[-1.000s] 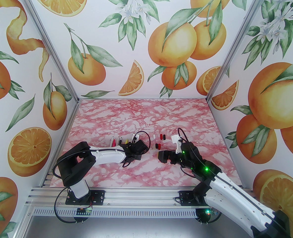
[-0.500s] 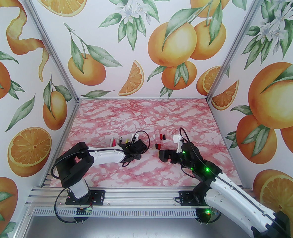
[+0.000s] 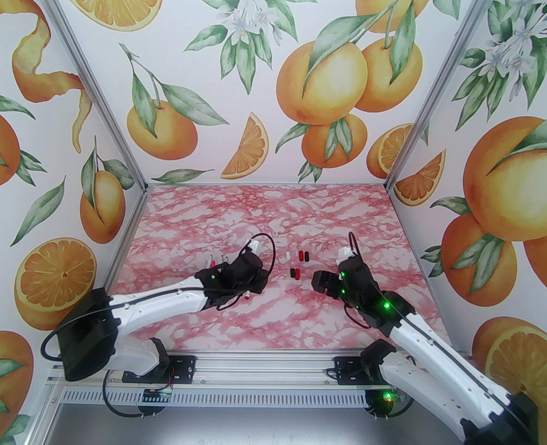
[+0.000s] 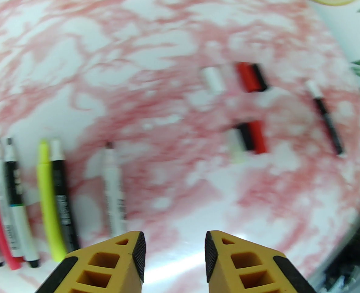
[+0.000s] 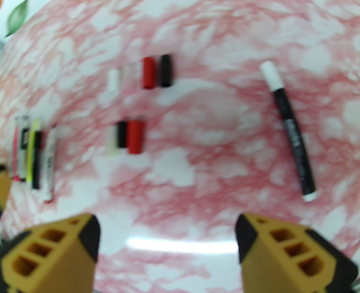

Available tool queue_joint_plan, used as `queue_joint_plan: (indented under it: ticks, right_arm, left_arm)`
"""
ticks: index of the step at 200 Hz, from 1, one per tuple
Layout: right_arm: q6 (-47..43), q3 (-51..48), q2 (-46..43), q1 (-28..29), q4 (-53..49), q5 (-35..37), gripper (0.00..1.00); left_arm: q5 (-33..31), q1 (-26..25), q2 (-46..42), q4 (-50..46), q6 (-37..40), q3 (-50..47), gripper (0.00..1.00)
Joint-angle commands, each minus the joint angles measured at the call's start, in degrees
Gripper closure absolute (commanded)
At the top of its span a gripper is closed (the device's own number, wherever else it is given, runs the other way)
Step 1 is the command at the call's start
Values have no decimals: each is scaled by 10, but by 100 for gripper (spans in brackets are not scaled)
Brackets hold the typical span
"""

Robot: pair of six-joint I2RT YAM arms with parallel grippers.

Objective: Open the pen caps

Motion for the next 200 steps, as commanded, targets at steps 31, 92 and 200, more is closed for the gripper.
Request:
queue_joint_plan:
  ticks: [31,92,200]
  right_arm:
    - [-47,58,84,-67,-17,27,29]
    - [-85,83,187,-163,10,-21,30]
    - [-108,98,316,-210,42,-35,46]
  left_arm:
    - [167,2,-70,166,36,-64,46]
    - [212,2,-125,190,44,-86,0]
    - [170,3,-230,115,68,-101,0]
